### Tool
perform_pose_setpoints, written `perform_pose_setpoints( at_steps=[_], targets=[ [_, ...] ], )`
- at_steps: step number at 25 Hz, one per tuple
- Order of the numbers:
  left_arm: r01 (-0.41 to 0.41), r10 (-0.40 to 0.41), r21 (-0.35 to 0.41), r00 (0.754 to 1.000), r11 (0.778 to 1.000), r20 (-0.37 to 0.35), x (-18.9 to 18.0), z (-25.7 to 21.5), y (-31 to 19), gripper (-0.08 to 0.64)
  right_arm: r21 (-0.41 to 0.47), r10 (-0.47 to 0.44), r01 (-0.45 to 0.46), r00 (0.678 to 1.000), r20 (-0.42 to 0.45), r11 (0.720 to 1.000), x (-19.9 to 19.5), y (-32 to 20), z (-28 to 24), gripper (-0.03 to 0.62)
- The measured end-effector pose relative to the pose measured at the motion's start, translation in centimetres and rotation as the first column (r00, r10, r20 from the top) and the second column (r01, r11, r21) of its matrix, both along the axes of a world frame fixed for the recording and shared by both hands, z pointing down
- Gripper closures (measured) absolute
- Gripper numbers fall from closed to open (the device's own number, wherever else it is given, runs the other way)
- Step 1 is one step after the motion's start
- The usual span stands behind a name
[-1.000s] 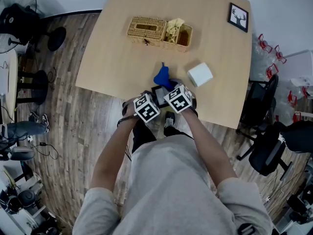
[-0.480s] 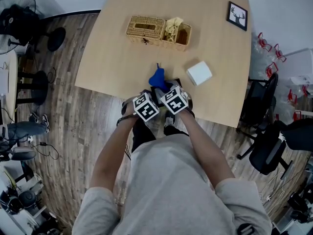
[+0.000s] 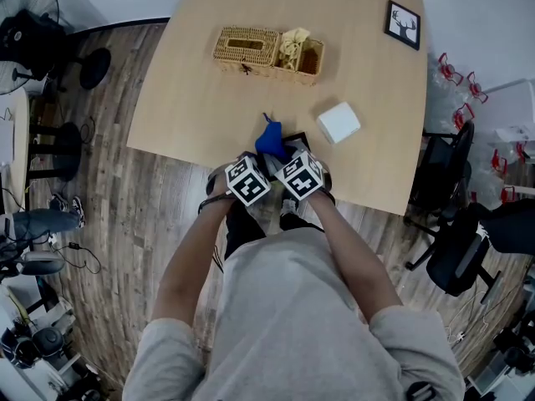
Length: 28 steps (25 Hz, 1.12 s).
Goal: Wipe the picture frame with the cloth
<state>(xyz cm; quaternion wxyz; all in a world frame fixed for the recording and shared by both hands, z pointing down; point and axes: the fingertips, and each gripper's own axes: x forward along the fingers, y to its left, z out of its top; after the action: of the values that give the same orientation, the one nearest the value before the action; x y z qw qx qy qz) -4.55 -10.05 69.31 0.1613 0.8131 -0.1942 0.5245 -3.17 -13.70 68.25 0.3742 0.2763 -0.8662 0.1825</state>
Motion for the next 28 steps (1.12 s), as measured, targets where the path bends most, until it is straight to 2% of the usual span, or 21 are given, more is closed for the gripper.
perform_pose_setpoints(
  at_steps=[20, 28],
  targets=[
    [-0.002, 0.002, -0.001, 1.000, 1.000, 0.020, -0.5, 0.4, 0.0, 0.508, -0.013, -0.083, 0.083, 0.996, -0.013, 0.996, 2.1, 4.1, -0.5, 0.486],
    [0.002, -0.002, 0.000, 1.000, 1.000, 0.006, -0.2, 0.1, 0.1, 0.508, -0.014, -0.118, 0.118, 0.993, -0.024, 0.993, 2.7, 5.8, -0.4, 0.486]
  ],
)
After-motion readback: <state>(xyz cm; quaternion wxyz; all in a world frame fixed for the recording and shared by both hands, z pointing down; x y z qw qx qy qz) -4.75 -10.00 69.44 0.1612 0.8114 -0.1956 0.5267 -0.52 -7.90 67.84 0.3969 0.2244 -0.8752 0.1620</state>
